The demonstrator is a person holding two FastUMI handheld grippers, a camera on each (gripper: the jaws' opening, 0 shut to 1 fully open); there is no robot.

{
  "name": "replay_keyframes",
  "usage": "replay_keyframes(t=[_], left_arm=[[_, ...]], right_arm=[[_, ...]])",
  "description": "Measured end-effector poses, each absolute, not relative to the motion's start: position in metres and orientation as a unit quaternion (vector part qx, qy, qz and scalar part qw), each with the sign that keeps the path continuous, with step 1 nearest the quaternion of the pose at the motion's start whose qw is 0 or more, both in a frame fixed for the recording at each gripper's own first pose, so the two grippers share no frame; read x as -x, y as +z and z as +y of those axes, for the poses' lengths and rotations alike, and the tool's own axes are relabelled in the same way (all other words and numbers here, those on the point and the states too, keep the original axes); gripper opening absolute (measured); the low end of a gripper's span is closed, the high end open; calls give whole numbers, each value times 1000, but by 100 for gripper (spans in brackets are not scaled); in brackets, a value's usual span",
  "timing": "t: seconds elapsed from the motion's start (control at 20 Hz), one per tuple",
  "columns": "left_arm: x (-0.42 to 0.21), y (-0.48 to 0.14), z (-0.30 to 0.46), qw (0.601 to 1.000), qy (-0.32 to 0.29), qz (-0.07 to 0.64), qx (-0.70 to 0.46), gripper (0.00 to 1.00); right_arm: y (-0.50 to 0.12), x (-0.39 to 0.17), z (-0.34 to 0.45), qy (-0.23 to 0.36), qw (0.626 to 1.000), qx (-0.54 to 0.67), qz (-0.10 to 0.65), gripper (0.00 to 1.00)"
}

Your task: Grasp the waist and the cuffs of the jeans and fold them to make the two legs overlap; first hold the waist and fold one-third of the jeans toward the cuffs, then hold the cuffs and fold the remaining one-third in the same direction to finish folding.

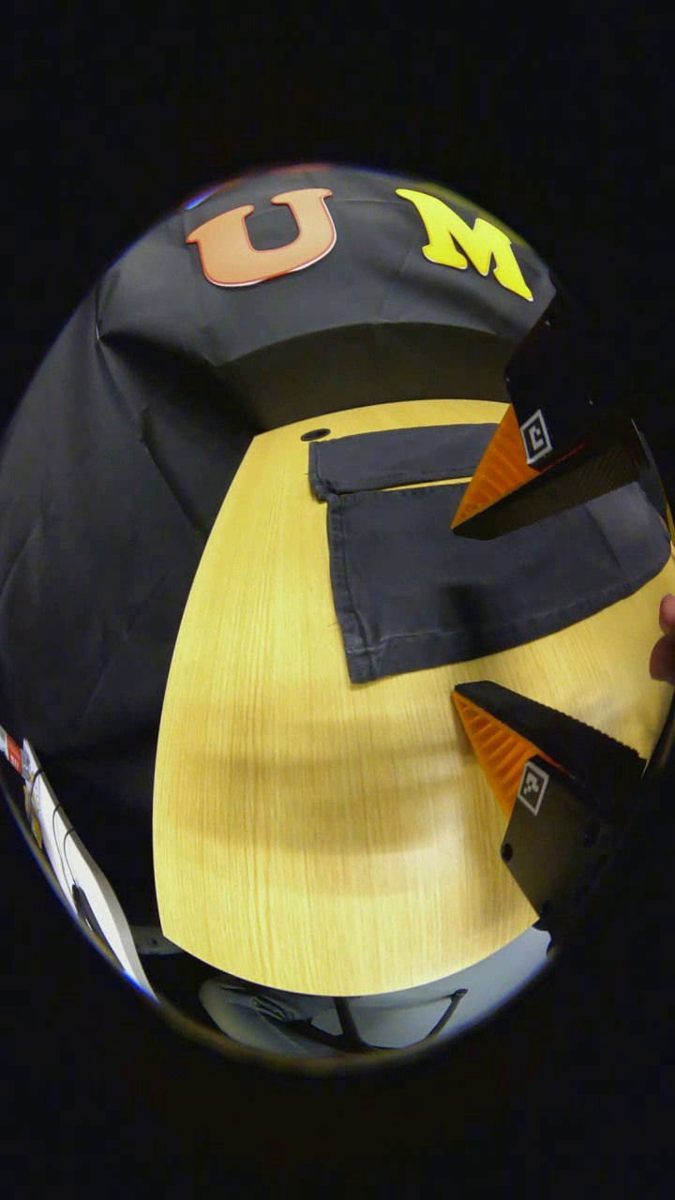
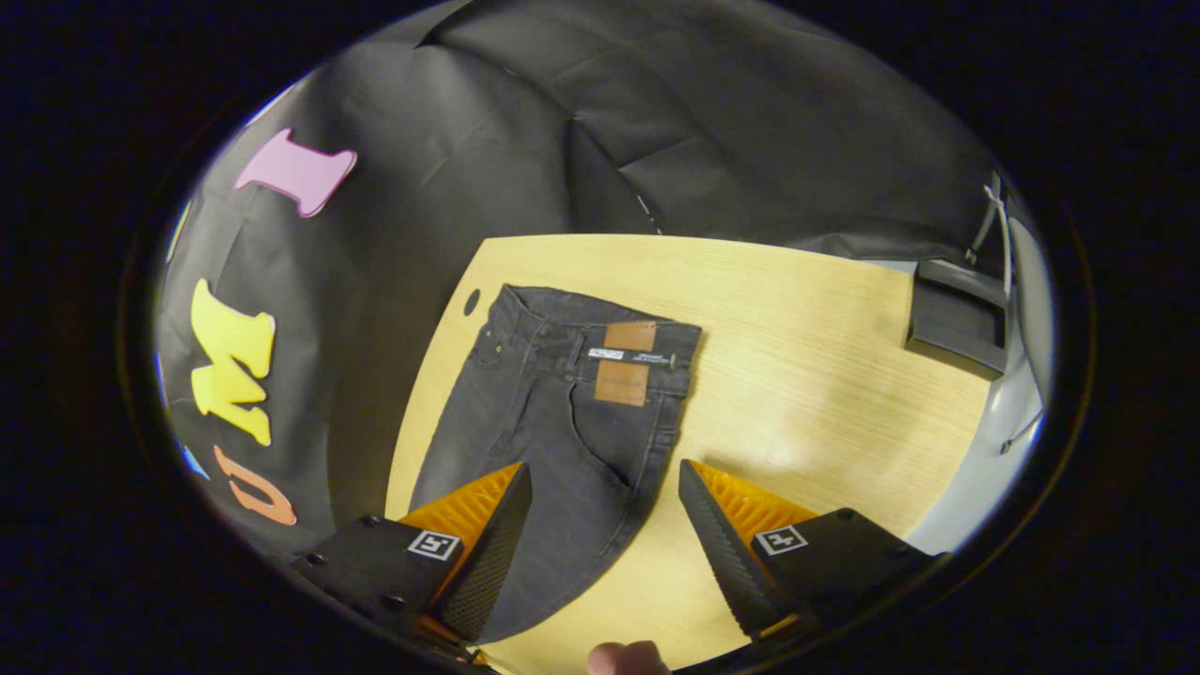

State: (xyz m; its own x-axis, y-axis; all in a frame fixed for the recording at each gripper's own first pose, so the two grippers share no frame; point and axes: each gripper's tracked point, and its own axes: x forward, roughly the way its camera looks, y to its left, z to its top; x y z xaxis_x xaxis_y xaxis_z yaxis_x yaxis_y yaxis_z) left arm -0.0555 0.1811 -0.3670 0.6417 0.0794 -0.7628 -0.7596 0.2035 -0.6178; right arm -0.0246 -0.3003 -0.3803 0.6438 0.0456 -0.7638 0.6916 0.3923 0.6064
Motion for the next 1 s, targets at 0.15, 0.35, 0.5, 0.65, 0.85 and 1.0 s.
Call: replay_keyframes(t=[0.15,0.35,0.5,0.65,0.85,1.0], left_arm=[[44,-368,185,712,292,301,563,98],[32,-370,186,712,287,297,568,99],[21,-370,187,711,285,296,570,98],[6,-370,186,712,279,296,572,96],[-8,-377,181,710,274,313,568,87],[-17,-386,180,710,272,328,562,64]], right_arm=[[-395,19,-308,-234,738,-515,367,98],[-400,2,-312,-239,735,-519,366,95],[-402,-11,-310,-244,732,-519,367,95],[-404,-15,-310,-257,725,-517,375,95],[-410,-19,-309,-296,709,-496,404,92],[-415,-15,-311,-317,709,-463,428,75]])
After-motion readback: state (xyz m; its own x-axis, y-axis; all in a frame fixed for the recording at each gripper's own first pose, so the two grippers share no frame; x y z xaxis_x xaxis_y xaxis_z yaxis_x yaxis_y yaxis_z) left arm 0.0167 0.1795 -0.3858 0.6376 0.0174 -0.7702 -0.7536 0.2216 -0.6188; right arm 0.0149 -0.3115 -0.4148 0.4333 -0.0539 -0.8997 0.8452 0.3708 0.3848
